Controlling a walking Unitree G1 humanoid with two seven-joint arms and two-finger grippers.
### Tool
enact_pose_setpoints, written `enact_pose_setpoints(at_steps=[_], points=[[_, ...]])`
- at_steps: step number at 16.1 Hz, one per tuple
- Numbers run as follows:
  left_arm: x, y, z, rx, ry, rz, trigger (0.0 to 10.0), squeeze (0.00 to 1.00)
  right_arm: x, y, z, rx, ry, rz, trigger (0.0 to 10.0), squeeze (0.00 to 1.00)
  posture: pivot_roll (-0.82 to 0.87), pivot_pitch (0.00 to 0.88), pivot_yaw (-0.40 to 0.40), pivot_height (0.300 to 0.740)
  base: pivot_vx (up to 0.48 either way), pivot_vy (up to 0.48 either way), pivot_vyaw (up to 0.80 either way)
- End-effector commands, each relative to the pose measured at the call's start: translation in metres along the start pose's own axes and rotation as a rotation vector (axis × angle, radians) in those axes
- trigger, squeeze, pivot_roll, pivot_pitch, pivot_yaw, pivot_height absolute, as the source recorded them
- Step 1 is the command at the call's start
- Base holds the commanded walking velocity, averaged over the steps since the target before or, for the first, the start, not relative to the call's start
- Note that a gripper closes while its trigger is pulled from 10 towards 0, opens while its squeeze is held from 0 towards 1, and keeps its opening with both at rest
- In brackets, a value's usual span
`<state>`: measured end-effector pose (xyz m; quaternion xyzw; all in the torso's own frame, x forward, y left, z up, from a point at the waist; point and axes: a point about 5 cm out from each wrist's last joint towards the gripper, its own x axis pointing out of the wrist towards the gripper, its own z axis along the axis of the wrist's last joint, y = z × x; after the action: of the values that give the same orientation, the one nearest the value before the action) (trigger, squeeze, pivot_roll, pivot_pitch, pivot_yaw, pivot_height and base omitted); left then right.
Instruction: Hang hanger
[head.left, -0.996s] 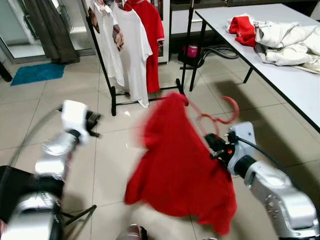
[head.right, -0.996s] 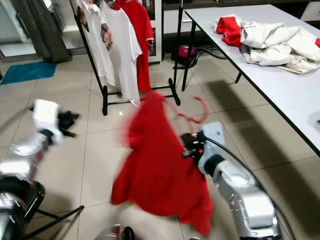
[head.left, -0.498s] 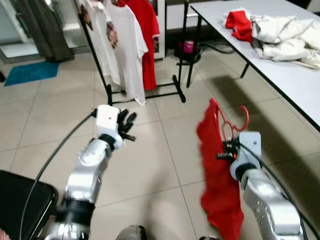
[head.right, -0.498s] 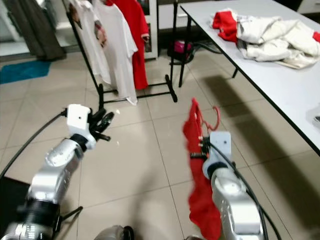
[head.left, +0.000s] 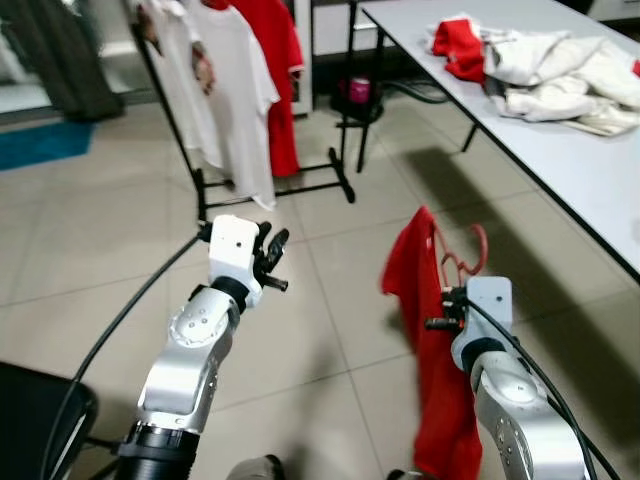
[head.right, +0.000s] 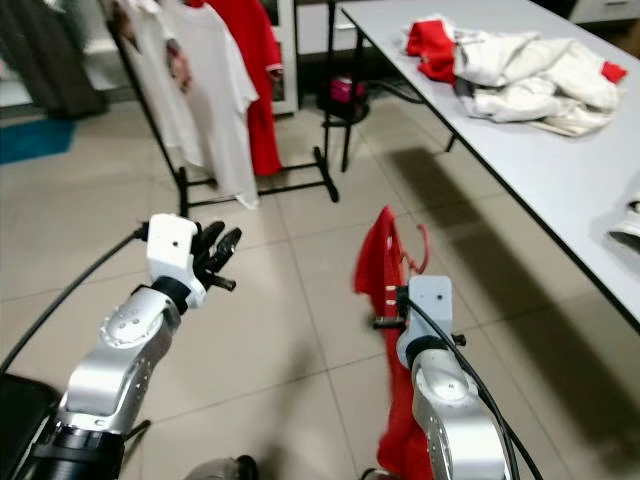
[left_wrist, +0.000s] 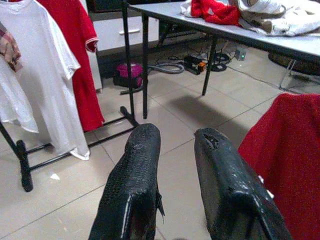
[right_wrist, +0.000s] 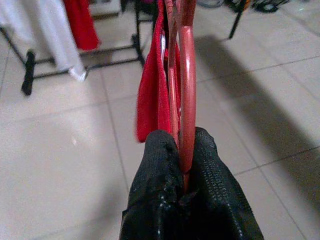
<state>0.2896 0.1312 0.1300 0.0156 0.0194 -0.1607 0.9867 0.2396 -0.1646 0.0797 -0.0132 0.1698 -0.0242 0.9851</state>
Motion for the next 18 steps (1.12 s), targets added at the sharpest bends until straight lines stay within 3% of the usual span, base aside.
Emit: enact_pose_setpoints(at_steps=[1, 4, 8, 10, 13, 18], points=[[-0.004, 0.003, 0.002, -0.017, 0.001, 0.028, 10.0, 0.0, 0.001, -0.004, 0.019, 0.031, -0.111, -0.03, 10.0, 0.0, 0.08, 0.098, 0.031, 0.74, 0.281, 0.0, 0.0], [-0.007, -0.003, 0.001, -0.03, 0.013, 0.02, 10.0, 0.0, 0.001, -0.011, 0.025, 0.094, -0.165, -0.06, 10.0, 0.0, 0.08, 0.083, 0.048, 0.74, 0.311, 0.0, 0.0], [-0.011, -0.006, -0.005, -0.033, 0.037, 0.017, 10.0, 0.0, 0.001, -0.002, 0.025, 0.123, -0.159, 0.033, 10.0, 0.0, 0.06, 0.074, 0.048, 0.74, 0.325, 0.0, 0.0], [-0.012, -0.008, -0.006, -0.026, 0.039, 0.002, 10.0, 0.0, 0.0, -0.008, 0.024, 0.099, -0.17, -0.024, 10.0, 0.0, 0.06, 0.074, 0.042, 0.74, 0.322, 0.0, 0.0], [-0.016, -0.006, -0.008, -0.064, 0.044, 0.024, 10.0, 0.0, -0.002, -0.001, 0.025, 0.104, -0.177, 0.025, 10.0, 0.0, 0.06, 0.074, 0.041, 0.74, 0.33, 0.0, 0.0], [-0.013, -0.003, -0.004, -0.049, 0.029, 0.021, 10.0, 0.0, 0.001, 0.0, 0.026, 0.074, -0.187, 0.017, 10.0, 0.0, 0.07, 0.052, 0.057, 0.74, 0.366, 0.0, 0.0]])
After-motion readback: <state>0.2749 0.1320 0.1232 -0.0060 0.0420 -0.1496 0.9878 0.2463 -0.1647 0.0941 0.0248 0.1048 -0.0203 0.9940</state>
